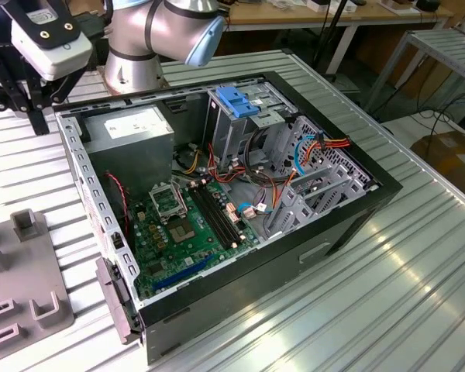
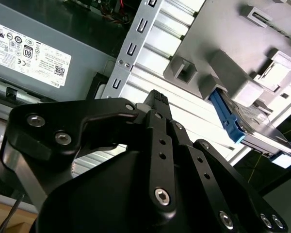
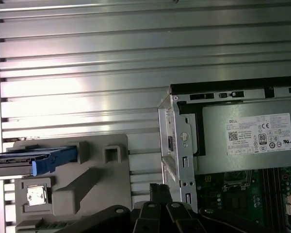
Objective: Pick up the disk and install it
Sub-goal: 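Reach for the disk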
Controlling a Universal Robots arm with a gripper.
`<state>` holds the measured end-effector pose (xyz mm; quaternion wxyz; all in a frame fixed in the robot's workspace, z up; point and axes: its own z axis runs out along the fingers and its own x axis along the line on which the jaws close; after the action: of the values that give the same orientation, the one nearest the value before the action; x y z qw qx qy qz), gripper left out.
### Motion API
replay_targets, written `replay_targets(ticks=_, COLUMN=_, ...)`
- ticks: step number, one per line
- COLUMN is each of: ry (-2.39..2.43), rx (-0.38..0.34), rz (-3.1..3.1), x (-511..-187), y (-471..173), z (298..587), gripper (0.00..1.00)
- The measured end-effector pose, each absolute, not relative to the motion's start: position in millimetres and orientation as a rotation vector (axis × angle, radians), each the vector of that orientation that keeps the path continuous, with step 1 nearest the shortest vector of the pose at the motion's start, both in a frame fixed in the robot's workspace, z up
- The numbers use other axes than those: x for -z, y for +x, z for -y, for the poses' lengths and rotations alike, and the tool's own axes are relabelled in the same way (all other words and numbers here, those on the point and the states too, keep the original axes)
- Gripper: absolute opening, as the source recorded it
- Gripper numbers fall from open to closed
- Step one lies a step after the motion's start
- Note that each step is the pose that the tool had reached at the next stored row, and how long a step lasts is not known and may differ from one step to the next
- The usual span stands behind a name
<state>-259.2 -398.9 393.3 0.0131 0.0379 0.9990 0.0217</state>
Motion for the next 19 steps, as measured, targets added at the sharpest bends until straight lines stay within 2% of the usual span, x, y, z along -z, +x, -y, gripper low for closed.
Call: replay_targets(ticks=19, ry=0.118, rx=-0.068, rz=-3.112, x=-393.3, y=-295.4, z=398.9, gripper=0.10)
